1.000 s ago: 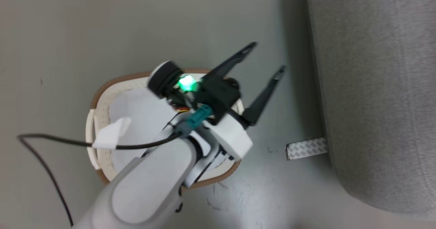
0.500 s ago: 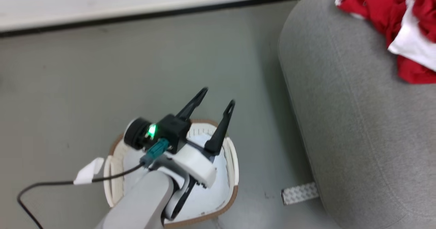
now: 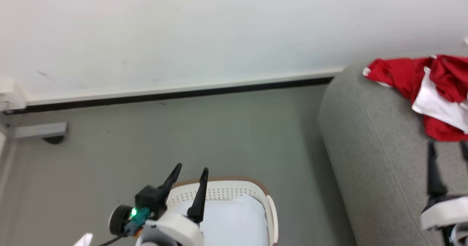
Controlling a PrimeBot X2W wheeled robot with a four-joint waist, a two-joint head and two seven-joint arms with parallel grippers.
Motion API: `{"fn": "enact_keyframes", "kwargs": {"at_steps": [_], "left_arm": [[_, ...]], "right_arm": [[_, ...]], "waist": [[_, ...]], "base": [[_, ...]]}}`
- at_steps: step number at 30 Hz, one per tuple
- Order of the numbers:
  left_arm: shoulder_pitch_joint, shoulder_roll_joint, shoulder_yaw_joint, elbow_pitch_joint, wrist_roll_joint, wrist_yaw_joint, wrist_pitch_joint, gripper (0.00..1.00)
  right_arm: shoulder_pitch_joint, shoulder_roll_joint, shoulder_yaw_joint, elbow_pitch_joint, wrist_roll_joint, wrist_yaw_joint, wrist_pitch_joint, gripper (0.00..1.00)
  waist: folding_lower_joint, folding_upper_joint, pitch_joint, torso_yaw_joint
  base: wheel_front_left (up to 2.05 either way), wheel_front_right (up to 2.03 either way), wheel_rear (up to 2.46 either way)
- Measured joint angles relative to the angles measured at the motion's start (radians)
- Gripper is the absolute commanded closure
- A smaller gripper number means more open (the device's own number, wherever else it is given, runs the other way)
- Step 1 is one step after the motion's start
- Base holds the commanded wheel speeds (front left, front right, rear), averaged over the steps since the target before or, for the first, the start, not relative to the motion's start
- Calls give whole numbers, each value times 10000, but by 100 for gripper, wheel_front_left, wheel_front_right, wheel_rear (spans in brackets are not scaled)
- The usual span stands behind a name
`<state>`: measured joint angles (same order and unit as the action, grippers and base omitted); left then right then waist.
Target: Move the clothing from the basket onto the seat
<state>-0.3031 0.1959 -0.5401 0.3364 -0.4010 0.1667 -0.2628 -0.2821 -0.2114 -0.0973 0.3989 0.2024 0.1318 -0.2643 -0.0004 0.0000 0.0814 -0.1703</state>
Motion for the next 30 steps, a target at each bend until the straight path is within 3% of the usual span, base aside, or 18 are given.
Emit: {"fn": "enact_keyframes", "kwargs": {"at_steps": [8,16,30], "left_arm": [[1232,-33,1354,-63,207,-157,-13,0],[2199,-548,2671,-113,786,-677,-13,0],[2621,-1154,3962,-165,1647,-1503,-13,0]], "right_arm": [[1489,803,675,-493,234,0,0,0],[2351,1390,715,-646,349,0,0,0],[2685,1569,577,-679,31,0,0,0]], "waist": [[1,0,-791,770],[2,0,-1268,1171],[3,0,-1550,1264]], "base": [[0,0,0],[0,0,0],[0,0,0]]}}
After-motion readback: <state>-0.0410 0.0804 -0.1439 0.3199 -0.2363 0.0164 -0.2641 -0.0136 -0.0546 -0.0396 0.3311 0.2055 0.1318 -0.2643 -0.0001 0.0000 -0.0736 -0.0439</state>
